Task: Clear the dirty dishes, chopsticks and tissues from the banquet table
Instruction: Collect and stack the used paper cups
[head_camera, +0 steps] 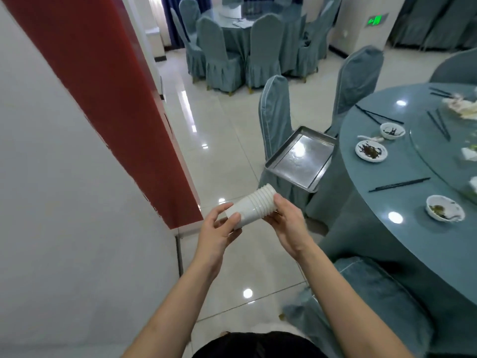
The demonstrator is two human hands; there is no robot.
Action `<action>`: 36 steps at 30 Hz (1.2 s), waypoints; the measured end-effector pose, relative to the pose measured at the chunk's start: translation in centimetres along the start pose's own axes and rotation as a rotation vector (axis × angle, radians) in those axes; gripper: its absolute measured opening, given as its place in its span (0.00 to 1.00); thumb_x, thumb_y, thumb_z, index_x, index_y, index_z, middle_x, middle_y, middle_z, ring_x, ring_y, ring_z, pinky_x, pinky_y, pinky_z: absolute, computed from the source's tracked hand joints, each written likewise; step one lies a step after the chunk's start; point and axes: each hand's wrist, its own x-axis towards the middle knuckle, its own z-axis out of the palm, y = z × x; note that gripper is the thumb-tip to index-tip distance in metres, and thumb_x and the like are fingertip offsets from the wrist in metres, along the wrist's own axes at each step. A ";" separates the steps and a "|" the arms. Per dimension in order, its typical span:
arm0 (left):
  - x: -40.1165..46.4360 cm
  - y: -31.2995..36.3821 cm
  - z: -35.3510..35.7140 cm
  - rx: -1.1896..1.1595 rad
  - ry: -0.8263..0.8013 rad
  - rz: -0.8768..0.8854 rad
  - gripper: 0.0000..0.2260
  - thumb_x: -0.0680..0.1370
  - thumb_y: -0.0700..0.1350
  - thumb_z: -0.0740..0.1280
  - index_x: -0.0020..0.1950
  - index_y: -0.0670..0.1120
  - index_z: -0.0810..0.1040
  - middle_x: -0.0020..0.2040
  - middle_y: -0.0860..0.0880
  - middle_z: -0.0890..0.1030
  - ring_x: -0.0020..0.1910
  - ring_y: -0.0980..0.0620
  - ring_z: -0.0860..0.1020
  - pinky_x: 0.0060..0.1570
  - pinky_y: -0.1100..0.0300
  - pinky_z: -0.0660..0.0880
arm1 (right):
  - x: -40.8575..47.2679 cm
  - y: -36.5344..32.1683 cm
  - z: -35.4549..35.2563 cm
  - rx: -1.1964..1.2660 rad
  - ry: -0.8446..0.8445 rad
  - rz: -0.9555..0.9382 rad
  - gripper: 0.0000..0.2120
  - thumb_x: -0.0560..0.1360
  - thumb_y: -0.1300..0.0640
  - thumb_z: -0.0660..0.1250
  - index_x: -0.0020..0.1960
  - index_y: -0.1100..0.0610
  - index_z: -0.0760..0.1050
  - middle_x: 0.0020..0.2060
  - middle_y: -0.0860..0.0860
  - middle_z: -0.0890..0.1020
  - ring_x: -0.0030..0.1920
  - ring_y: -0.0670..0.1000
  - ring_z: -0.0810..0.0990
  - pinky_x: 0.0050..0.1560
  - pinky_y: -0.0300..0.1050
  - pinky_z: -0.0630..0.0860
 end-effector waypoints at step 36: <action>37.0 -0.6 31.9 0.362 -0.608 -0.246 0.12 0.79 0.46 0.73 0.62 0.53 0.81 0.58 0.40 0.83 0.55 0.44 0.83 0.52 0.54 0.81 | 27.8 -13.7 -20.4 0.281 0.610 -0.062 0.23 0.82 0.41 0.63 0.71 0.53 0.71 0.62 0.60 0.83 0.61 0.58 0.83 0.60 0.52 0.81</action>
